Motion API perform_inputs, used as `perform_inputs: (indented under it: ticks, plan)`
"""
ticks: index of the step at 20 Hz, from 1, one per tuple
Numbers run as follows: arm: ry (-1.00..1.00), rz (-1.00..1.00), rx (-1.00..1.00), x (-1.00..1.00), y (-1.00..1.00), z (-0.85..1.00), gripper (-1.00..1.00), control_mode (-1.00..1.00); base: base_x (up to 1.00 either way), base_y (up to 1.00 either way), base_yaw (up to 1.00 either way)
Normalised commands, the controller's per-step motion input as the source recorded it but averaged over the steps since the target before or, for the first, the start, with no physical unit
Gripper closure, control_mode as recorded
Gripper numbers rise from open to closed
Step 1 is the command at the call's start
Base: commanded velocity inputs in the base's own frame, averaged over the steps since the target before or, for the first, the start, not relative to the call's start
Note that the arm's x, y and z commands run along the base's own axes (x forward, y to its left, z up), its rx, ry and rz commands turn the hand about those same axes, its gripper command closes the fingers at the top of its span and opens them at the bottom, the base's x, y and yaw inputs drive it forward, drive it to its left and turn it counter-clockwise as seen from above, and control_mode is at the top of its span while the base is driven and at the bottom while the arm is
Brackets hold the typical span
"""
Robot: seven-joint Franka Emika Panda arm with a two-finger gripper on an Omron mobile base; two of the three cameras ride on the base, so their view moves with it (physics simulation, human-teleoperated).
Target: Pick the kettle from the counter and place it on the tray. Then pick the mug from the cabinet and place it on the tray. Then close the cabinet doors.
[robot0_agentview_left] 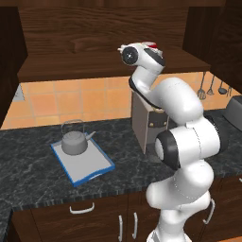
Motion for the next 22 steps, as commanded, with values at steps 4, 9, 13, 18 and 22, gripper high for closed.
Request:
perform_inputs:
  ticks: [4, 9, 13, 18, 22]
  plan:
    - [0.0, 0.0, 0.03, 0.01, -0.33, 0.0, -1.0, -1.0, 0.0, 0.0, 0.0]
    - [-0.02, 0.0, 0.0, 0.0, -0.12, 0.0, 1.0, -1.0, 0.0, 0.0, 0.0]
    - [-0.08, 0.0, 0.0, 0.0, 0.0, 0.0, 1.0, -1.0, 0.0, 0.0, 0.0]
    - [-0.04, 0.0, 0.0, -0.02, 0.0, 0.0, 1.0, -1.0, 0.0, 0.0, 0.0]
    - [0.0, 0.0, 0.0, 0.0, 0.0, -0.01, 1.0, -1.0, 0.0, 0.0, 0.0]
